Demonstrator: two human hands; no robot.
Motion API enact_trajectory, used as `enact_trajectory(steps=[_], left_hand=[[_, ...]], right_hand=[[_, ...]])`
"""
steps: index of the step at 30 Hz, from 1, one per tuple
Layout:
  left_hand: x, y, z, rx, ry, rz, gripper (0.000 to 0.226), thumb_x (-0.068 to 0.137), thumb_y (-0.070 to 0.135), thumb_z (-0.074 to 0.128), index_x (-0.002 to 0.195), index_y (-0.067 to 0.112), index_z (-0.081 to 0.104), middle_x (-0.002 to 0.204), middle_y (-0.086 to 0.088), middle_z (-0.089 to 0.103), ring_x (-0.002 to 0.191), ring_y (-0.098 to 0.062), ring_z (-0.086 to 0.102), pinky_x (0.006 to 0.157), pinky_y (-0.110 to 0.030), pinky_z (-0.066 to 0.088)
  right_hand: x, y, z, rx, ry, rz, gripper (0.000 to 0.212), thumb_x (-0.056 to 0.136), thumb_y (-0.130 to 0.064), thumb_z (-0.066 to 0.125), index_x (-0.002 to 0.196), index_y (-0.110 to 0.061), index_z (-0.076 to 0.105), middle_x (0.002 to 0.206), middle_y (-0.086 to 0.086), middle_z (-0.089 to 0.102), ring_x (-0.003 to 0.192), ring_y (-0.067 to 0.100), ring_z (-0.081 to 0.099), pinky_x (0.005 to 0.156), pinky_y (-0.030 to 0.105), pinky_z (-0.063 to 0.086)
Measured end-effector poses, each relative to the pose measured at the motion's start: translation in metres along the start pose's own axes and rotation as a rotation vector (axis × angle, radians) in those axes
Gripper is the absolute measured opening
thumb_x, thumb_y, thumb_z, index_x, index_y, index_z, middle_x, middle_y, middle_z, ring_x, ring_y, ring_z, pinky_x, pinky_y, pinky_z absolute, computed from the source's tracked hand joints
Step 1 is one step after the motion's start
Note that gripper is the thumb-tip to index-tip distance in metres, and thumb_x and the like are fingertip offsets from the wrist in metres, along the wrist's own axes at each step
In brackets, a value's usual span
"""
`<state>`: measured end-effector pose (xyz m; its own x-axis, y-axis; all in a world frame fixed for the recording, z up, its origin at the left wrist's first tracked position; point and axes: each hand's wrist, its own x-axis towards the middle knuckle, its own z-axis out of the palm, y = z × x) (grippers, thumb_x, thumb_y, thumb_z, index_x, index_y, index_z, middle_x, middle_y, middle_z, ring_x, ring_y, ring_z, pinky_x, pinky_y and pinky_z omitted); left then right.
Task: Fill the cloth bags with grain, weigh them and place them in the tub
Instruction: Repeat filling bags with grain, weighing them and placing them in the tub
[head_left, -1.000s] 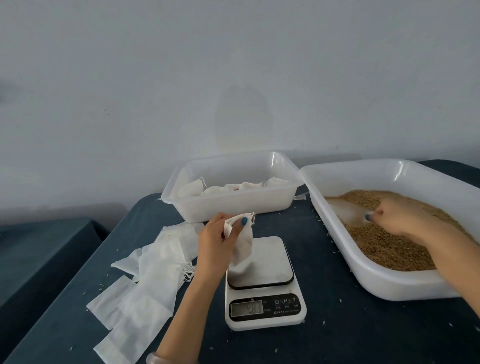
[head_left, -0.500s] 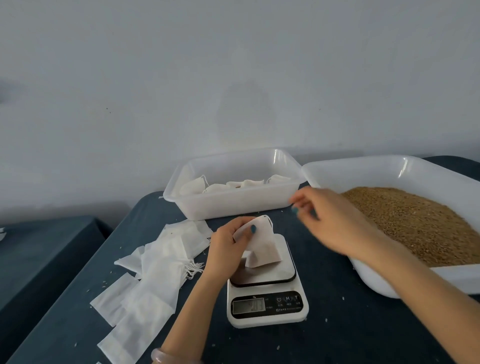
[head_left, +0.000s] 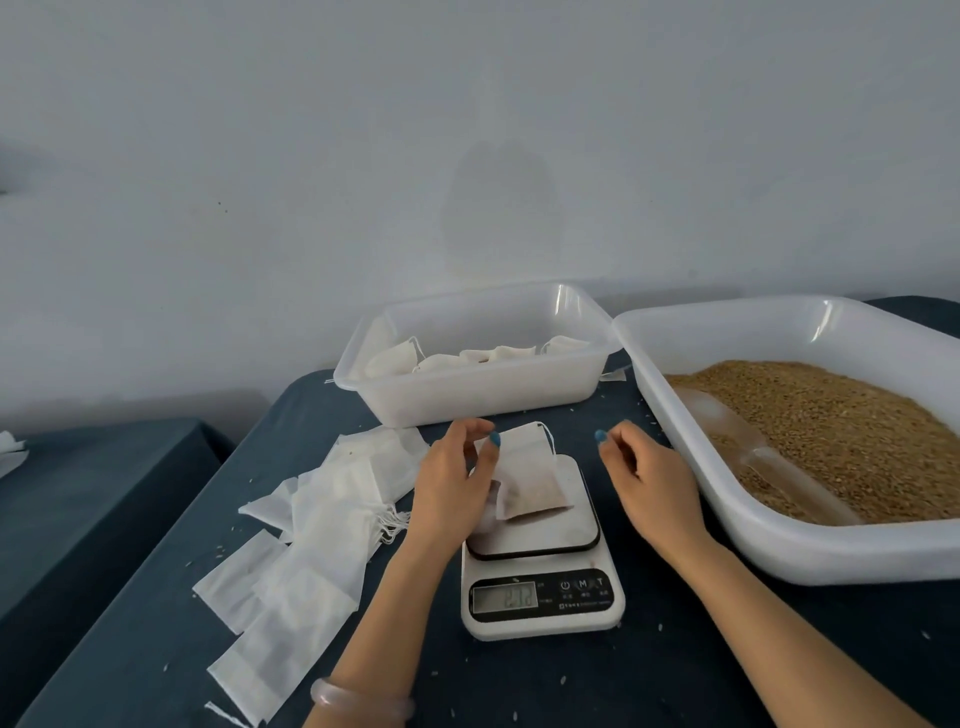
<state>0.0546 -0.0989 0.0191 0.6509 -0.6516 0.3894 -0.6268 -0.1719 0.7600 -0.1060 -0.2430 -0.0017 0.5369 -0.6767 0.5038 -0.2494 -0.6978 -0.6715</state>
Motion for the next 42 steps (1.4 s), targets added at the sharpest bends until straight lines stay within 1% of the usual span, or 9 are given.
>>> enact_trajectory(steps=[5, 14, 18, 21, 26, 33, 35, 39, 42], left_hand=[[0.001, -0.003, 0.000, 0.004, 0.013, -0.023, 0.013, 0.102, 0.023, 0.050, 0.113, 0.023, 0.057, 0.104, 0.002, 0.063, 0.085, -0.013, 0.064, 0.076, -0.036, 0.058], [0.002, -0.005, 0.000, -0.023, 0.035, -0.026, 0.014, 0.101, 0.020, 0.052, 0.113, 0.018, 0.058, 0.105, 0.005, 0.064, 0.094, -0.017, 0.062, 0.083, -0.045, 0.057], [0.002, -0.004, -0.001, -0.002, 0.056, 0.011, 0.012, 0.101, 0.018, 0.053, 0.110, 0.021, 0.059, 0.101, 0.011, 0.064, 0.093, -0.011, 0.060, 0.084, -0.035, 0.054], [0.002, -0.002, 0.001, -0.005, 0.047, 0.013, 0.010, 0.098, 0.020, 0.057, 0.106, 0.026, 0.058, 0.094, 0.015, 0.063, 0.085, -0.008, 0.058, 0.079, -0.030, 0.050], [0.004, -0.005, 0.004, 0.090, -0.003, -0.053, 0.019, 0.090, 0.049, 0.063, 0.104, 0.038, 0.063, 0.082, 0.023, 0.062, 0.080, 0.002, 0.055, 0.067, -0.020, 0.043], [0.034, 0.006, -0.009, 0.026, -0.006, 0.017, 0.019, 0.089, 0.038, 0.071, 0.072, 0.030, 0.071, 0.056, 0.014, 0.051, 0.048, -0.002, 0.045, 0.051, -0.015, 0.034], [0.062, 0.021, -0.022, 0.021, 0.047, 0.030, 0.020, 0.088, 0.036, 0.073, 0.068, 0.040, 0.072, 0.051, 0.016, 0.055, 0.041, -0.002, 0.045, 0.047, -0.013, 0.034], [0.131, 0.049, -0.051, -0.001, 0.151, 0.041, 0.013, 0.093, 0.025, 0.067, 0.083, 0.026, 0.075, 0.060, 0.012, 0.070, 0.055, -0.009, 0.066, 0.062, -0.020, 0.055], [0.173, 0.049, -0.060, 0.035, 0.238, 0.021, 0.022, 0.095, 0.020, 0.058, 0.081, 0.020, 0.075, 0.068, 0.008, 0.072, 0.069, -0.021, 0.067, 0.072, -0.028, 0.053]], right_hand=[[-0.001, 0.007, 0.004, -0.075, -0.053, 0.024, 0.023, 0.099, -0.033, 0.051, 0.078, -0.025, 0.050, 0.052, -0.004, 0.048, 0.044, 0.009, 0.045, 0.044, 0.019, 0.026], [-0.001, 0.008, 0.004, -0.083, -0.056, 0.011, 0.023, 0.098, -0.036, 0.051, 0.078, -0.025, 0.051, 0.050, -0.006, 0.047, 0.047, 0.007, 0.047, 0.044, 0.020, 0.025], [-0.002, 0.008, 0.004, -0.103, -0.057, 0.001, 0.021, 0.098, -0.035, 0.051, 0.079, -0.026, 0.051, 0.051, -0.006, 0.048, 0.046, 0.008, 0.047, 0.044, 0.020, 0.026], [-0.002, 0.008, 0.004, -0.107, -0.063, -0.009, 0.021, 0.098, -0.035, 0.052, 0.078, -0.028, 0.050, 0.052, -0.005, 0.050, 0.048, 0.008, 0.049, 0.044, 0.018, 0.027], [-0.003, 0.006, 0.005, -0.104, -0.061, -0.026, 0.022, 0.098, -0.034, 0.053, 0.077, -0.030, 0.047, 0.052, -0.007, 0.048, 0.054, 0.005, 0.052, 0.044, 0.017, 0.027], [-0.003, 0.004, 0.004, -0.089, -0.064, -0.033, 0.028, 0.098, -0.034, 0.052, 0.072, -0.033, 0.042, 0.050, -0.007, 0.046, 0.050, 0.005, 0.050, 0.041, 0.019, 0.029], [-0.003, 0.004, 0.004, -0.083, -0.069, -0.019, 0.030, 0.098, -0.036, 0.051, 0.070, -0.034, 0.041, 0.049, -0.006, 0.046, 0.050, 0.005, 0.049, 0.042, 0.020, 0.030], [-0.001, 0.007, 0.007, -0.074, -0.065, 0.006, 0.032, 0.098, -0.036, 0.051, 0.069, -0.034, 0.039, 0.049, -0.005, 0.045, 0.053, 0.002, 0.051, 0.054, 0.016, 0.041], [-0.001, 0.010, 0.009, -0.098, -0.051, -0.020, 0.034, 0.099, -0.036, 0.051, 0.068, -0.038, 0.036, 0.049, -0.006, 0.044, 0.058, 0.000, 0.053, 0.057, 0.014, 0.042]])
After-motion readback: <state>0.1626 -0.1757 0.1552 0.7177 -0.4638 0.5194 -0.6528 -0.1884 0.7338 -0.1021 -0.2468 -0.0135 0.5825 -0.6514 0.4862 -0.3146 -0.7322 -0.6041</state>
